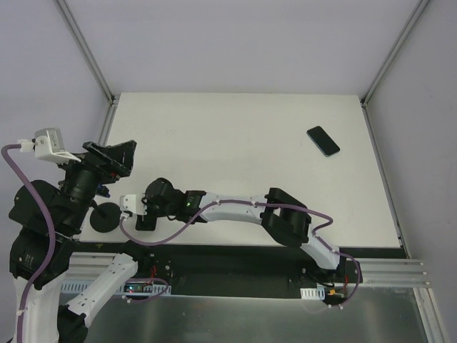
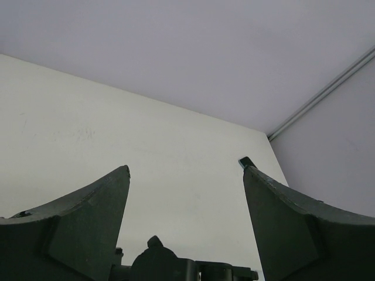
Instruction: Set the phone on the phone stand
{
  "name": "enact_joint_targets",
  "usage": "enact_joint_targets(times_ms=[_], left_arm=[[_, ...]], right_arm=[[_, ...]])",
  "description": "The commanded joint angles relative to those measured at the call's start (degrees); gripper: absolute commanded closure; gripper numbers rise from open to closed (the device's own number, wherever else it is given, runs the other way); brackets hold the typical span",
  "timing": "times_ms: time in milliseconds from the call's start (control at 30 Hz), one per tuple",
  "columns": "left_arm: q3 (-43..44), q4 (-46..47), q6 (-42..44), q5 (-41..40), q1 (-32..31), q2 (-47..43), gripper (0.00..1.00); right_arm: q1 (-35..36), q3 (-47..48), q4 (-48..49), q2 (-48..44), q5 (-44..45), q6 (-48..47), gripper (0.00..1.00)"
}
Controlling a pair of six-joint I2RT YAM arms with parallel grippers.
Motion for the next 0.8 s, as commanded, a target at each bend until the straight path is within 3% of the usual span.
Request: enact_joint_targets(times_ms=[0,333,400,500,533,567,633,767], left_arm=[[-0.6,1.8,1.4,-2.8,-0.3,-0.5,0.23],[-1.4,2.6,1.2,-1.6,-0.3,0.2,0.23],[-0.8,2.7,1.2,-1.3,-0.3,0.5,0.23],[-0.4,2.7,1.3,-1.0,-0.3,0.9,0.22],[-0.5,2.7,1.3,-1.1,-0.3,0.8,0.21],[-0.6,2.9,1.3,-1.3,-0.3,0.9,0.22],[-1.1,3.4,1.4,-1.3,-0.3,1.4,0.22],[0.1,4.7,4.9,-0.9,-0.3,4.5,0.21]], right_arm=[[0.0,0.9,3.3,-0.4,0.4,-1.6,0.99],[0.4,-3.2,5.1,-2.3,2.2,-1.0,0.97],[0.6,-3.1,5.1,-2.2,2.9,-0.8,0.89],[0.8,-3.5,4.4,-3.0,4.3,-0.5,0.61],[0.7,-4.1,4.2,-3.5,5.1,-0.3,0.45],[0.8,-4.8,4.4,-4.9,5.2,0.0,0.4],[0.8,-6.6,5.3,-6.6,5.8,1.2,0.3],[0.9,-11.4,6.2,-15.5,7.9,4.8,0.24]])
